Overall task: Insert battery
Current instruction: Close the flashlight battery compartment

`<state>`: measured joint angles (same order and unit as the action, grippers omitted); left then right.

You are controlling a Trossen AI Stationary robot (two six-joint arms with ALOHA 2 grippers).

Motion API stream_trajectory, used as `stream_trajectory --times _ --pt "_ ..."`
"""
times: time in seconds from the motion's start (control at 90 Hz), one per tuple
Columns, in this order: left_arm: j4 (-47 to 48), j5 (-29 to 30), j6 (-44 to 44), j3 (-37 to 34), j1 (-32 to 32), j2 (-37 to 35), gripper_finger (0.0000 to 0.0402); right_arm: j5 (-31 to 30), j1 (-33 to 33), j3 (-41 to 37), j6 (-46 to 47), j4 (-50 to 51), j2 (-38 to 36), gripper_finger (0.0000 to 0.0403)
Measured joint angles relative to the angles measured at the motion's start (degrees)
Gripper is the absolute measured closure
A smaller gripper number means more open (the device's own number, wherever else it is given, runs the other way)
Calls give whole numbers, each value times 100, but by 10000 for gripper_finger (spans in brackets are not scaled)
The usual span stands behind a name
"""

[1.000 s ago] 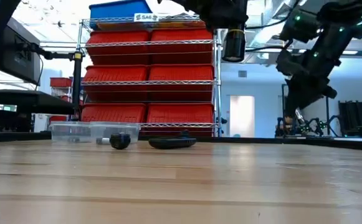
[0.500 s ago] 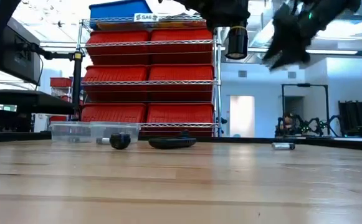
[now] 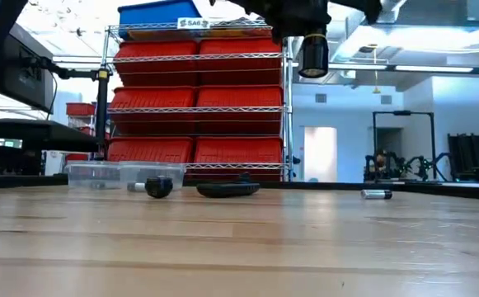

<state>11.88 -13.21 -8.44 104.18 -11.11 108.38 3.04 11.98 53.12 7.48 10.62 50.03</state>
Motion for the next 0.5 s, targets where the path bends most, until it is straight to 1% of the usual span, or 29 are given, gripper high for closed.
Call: stream_trajectory --times 0.144,0.278,0.356,0.456,0.5 --pt "6 0 -3 0 9 0 269 -47 -175 -4 -290 -398 499 168" --pt "14 0 13 -2 11 0 269 -69 -219 -4 -502 -559 727 173" --pt "29 -7 71 -2 17 0 269 -69 -221 -4 -475 -513 740 197" --pt "37 -21 198 -2 24 -21 269 -72 -219 -4 -479 -531 734 256" --pt "40 -25 232 -2 32 -27 269 -79 -219 -4 -481 -544 733 261"
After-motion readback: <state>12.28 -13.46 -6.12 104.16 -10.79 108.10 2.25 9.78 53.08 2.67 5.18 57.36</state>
